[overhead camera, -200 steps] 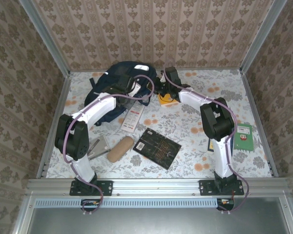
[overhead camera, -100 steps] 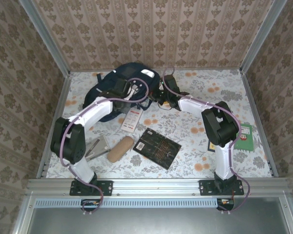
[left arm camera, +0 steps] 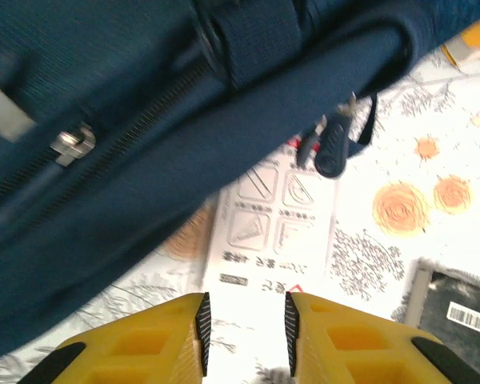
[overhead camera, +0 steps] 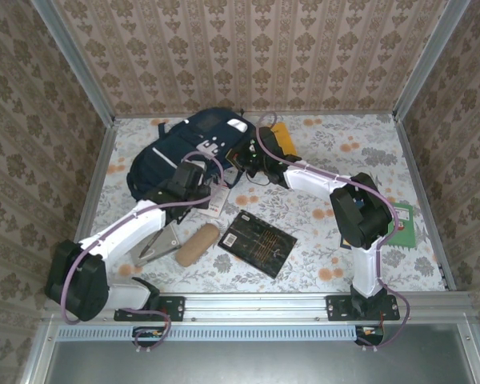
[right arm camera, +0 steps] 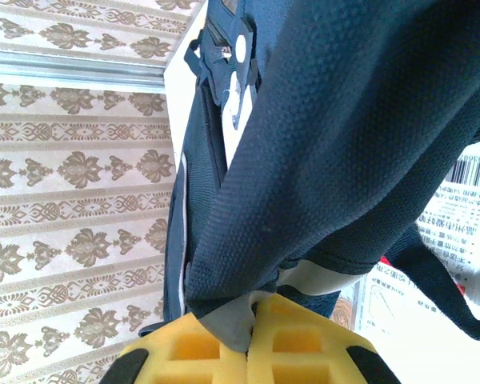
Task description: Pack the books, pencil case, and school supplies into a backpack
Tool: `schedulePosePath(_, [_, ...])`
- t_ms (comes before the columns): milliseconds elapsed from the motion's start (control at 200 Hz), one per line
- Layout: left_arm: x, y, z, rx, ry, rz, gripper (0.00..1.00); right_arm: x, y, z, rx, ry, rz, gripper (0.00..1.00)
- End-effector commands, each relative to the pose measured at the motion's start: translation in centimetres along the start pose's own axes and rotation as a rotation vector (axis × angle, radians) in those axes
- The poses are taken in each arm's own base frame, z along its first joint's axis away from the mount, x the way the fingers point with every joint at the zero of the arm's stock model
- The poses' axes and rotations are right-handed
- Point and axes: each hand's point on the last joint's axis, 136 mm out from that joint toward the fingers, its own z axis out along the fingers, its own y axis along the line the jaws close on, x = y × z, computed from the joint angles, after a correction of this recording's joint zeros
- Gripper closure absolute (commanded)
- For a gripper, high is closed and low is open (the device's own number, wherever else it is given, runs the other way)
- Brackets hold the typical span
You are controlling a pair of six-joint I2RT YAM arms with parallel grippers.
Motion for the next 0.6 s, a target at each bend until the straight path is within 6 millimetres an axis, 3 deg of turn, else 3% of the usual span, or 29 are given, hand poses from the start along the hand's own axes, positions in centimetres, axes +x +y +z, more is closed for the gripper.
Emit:
schedulePosePath(0, [-1.1, -1.2, 0.7, 0.046, -0.053, -0.084, 0.71, 0.2, 5.3, -1.9, -0.122, 0.001, 0.006, 1.0])
schedulePosePath(250, [-2.2, -1.1, 3.0, 0.048, -0.039, -0.087, 0.69, 0.8, 6.1, -2.4, -0.129, 0.012, 0.006, 1.0])
schedulePosePath(595, [-5.6, -0.6, 4.7, 0.059, -0.078, -0.139, 0.66, 1.6, 6.3, -2.4, -0.132, 0.033, 0.009, 1.0])
